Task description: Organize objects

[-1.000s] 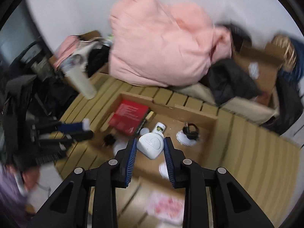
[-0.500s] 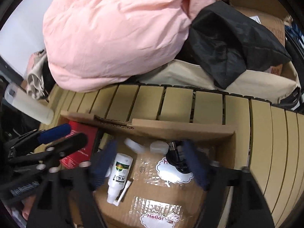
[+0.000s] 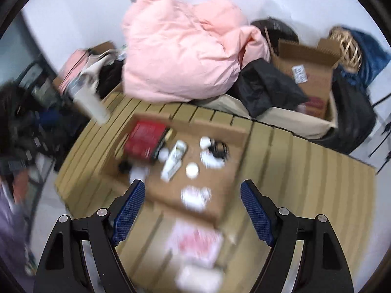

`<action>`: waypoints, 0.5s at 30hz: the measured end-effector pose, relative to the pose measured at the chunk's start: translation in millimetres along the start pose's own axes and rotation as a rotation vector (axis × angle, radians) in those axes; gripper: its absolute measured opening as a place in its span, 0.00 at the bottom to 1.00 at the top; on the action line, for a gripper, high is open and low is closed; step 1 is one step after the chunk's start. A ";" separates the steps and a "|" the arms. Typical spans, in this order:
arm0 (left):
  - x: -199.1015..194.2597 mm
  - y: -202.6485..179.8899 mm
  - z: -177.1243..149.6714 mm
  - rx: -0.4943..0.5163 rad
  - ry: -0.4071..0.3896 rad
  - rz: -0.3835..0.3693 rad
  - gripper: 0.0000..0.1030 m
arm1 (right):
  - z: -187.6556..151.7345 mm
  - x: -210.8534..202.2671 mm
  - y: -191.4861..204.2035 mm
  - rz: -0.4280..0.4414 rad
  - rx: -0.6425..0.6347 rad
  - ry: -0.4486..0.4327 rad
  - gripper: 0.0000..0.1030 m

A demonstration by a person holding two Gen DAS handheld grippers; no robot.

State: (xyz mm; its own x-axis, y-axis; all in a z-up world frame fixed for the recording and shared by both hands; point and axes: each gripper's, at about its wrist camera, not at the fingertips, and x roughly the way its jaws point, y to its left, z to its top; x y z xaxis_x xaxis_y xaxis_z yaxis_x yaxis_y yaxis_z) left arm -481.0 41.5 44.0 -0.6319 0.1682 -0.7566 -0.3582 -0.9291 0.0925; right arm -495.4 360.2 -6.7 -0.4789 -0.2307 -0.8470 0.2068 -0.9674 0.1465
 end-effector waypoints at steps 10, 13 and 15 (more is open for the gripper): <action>-119.2 23.9 -86.7 -0.112 0.079 0.106 0.91 | -104.9 -121.4 31.9 -0.003 -0.070 -0.086 0.81; -146.7 19.8 -99.1 -0.121 0.063 0.113 0.91 | -118.8 -141.0 41.4 -0.001 -0.077 -0.103 0.81; -161.3 15.6 -105.8 -0.116 0.044 0.117 0.91 | -127.8 -155.3 48.2 0.001 -0.092 -0.111 0.81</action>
State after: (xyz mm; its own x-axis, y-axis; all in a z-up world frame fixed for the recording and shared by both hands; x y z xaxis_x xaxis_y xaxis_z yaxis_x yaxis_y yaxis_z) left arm -311.9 -35.0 99.0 -0.6329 0.0441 -0.7729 -0.2005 -0.9737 0.1086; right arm -302.0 362.8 66.6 -0.5692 -0.2472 -0.7841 0.2821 -0.9546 0.0962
